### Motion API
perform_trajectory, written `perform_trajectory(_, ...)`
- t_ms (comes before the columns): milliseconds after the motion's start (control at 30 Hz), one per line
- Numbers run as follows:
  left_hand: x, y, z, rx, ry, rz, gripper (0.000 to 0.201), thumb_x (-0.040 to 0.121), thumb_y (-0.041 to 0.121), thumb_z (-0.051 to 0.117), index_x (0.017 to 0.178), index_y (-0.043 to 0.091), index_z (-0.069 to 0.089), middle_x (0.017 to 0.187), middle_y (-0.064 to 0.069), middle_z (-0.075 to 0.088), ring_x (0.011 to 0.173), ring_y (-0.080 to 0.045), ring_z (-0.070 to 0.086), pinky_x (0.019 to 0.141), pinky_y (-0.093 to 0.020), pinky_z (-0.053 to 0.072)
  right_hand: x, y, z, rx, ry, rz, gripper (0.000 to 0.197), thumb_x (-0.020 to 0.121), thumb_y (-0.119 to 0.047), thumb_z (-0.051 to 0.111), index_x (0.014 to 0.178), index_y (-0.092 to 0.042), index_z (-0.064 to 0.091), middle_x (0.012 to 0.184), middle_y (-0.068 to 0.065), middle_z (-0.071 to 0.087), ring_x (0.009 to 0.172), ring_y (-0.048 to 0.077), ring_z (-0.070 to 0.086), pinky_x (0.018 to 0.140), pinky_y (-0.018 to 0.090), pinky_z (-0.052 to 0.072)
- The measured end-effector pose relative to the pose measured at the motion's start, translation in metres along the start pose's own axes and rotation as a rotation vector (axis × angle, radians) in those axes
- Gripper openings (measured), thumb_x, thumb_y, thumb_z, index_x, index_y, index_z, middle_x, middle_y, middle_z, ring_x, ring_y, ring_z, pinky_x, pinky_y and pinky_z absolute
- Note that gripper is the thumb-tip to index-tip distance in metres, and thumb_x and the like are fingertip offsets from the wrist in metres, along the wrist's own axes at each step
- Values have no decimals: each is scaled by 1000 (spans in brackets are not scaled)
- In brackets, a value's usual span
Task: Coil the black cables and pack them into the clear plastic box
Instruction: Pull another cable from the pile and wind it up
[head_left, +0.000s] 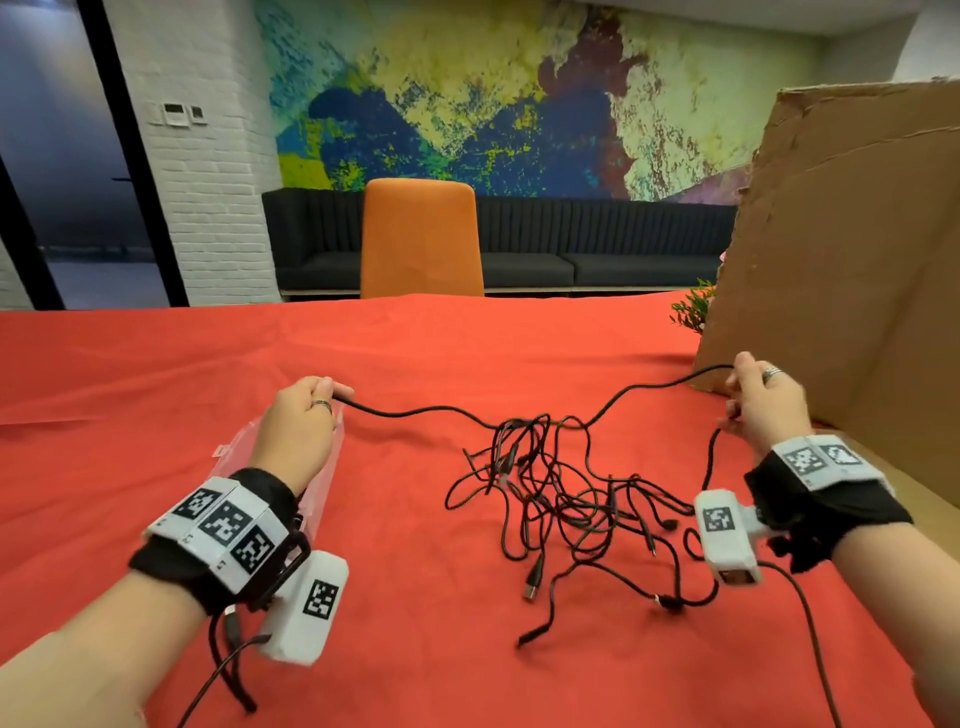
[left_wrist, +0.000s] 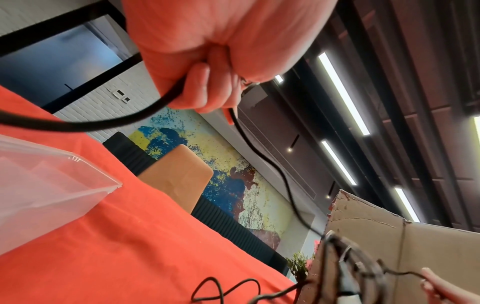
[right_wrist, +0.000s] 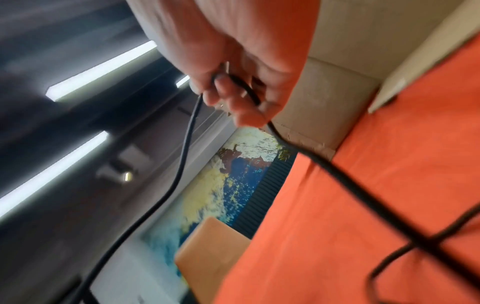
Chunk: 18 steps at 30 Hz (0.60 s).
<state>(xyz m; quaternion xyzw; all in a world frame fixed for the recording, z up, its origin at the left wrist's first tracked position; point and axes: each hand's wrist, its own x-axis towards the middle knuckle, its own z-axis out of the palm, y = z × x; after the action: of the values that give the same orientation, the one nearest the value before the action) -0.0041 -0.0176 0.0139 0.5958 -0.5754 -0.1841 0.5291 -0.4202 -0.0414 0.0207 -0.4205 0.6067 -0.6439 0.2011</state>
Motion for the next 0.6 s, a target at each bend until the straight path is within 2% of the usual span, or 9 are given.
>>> perform_trajectory(33,-2,2,1,-32,-18,4,34,100,15,32,85,12,63,54,-2,40,47,-16,34,49,-29,25,-1,4,2,-110,-67,-2,38,97,-29,42,61,-15,45,58,7,40,46,15,43,37,22,46)
perform_trajectory(100,-6,9,3,-117,-80,14,34,101,14,32,82,14,60,55,-2,42,42,-7,35,48,-27,26,-5,11,6,-309,-210,15,38,96,-26,44,61,-12,49,58,9,45,52,19,46,47,28,49)
perform_trajectory(200,-12,23,6,-230,-173,29,31,101,14,32,88,10,60,58,-4,46,37,-1,31,45,-19,25,-16,11,12,-519,-399,43,22,93,-24,49,75,-14,55,77,12,56,70,22,55,67,36,50)
perform_trajectory(267,-15,31,6,-291,-219,49,31,101,17,33,89,11,61,59,-2,49,39,-3,27,42,-15,23,-29,-1,22,-700,-403,-140,7,90,-25,54,89,-19,55,96,11,61,93,25,57,86,39,46)
perform_trajectory(367,-19,43,8,-398,-282,68,31,101,20,34,91,13,62,57,4,51,42,-5,24,44,-19,20,-72,-28,51,-793,-389,-506,25,91,-34,52,113,-23,56,117,6,58,116,24,48,101,43,37)
perform_trajectory(400,-21,48,9,-440,-301,66,31,101,21,34,91,12,62,56,6,51,42,-5,24,44,-19,21,-89,-35,65,-821,-464,-554,34,91,-39,50,121,-24,53,124,4,55,122,23,45,103,43,35)
perform_trajectory(467,-27,57,10,-533,-332,54,31,101,20,33,91,11,61,56,6,51,43,-5,26,44,-18,23,-119,-34,94,-832,-731,-476,49,90,-48,48,133,-26,42,136,0,48,130,20,39,108,43,31)
perform_trajectory(533,-33,67,8,-640,-349,33,31,101,20,33,91,11,61,56,5,51,44,-5,27,44,-17,26,-137,-21,116,-764,-947,-340,47,88,-52,48,128,-27,48,131,0,54,125,19,46,104,41,36)
perform_trajectory(600,-34,71,3,-735,-331,11,30,101,20,32,92,11,60,57,3,50,45,-5,28,45,-17,27,-146,-7,124,-738,-1046,-289,26,91,-48,47,96,-27,61,94,-2,65,97,19,58,86,31,44)
